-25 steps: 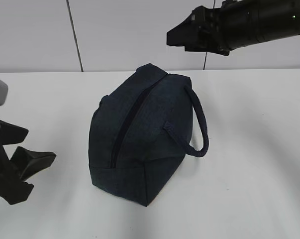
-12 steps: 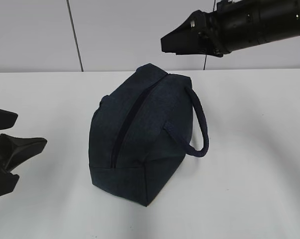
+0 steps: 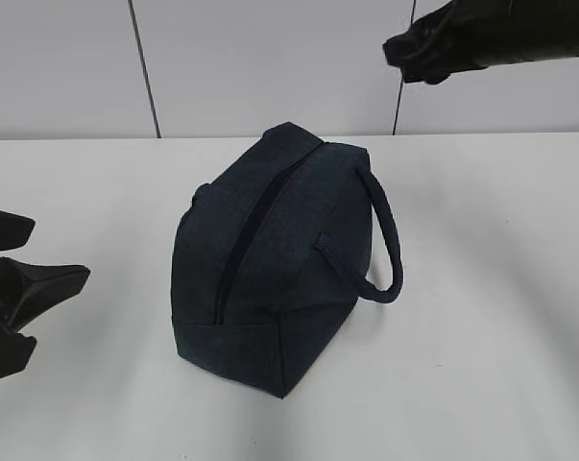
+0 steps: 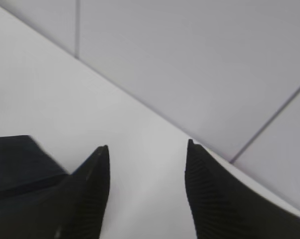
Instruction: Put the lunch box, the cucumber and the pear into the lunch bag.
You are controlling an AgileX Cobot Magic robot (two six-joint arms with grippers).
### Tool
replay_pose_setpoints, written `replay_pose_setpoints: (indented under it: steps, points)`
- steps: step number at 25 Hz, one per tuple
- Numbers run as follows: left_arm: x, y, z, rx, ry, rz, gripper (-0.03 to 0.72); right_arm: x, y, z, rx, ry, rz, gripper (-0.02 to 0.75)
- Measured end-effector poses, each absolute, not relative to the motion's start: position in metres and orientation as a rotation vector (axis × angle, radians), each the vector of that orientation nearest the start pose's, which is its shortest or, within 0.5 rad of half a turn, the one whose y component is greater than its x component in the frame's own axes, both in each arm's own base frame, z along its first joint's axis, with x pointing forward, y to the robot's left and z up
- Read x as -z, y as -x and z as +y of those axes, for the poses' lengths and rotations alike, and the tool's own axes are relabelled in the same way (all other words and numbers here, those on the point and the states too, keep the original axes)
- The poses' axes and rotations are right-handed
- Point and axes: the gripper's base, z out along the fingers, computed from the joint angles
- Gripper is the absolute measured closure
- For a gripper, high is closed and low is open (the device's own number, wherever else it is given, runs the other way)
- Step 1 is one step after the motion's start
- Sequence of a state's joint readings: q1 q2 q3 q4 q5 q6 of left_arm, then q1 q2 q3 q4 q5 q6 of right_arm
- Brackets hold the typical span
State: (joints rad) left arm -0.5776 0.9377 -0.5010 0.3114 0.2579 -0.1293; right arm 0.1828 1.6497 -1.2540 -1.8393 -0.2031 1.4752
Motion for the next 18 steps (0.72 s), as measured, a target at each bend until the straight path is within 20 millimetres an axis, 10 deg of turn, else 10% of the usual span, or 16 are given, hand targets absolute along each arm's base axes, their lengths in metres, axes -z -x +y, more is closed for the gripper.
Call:
replay_pose_setpoints:
  steps: [9, 18]
  points:
    - [-0.257, -0.157, -0.093, 0.143, -0.758, 2.029, 0.272, -0.302, -0.382, 0.054, 0.383, 0.521, 1.840, 0.346]
    - [-0.257, -0.157, -0.093, 0.139, -0.761, 2.030, 0.274, -0.283, -0.319, 0.055, 0.160, 0.325, 2.002, 0.346]
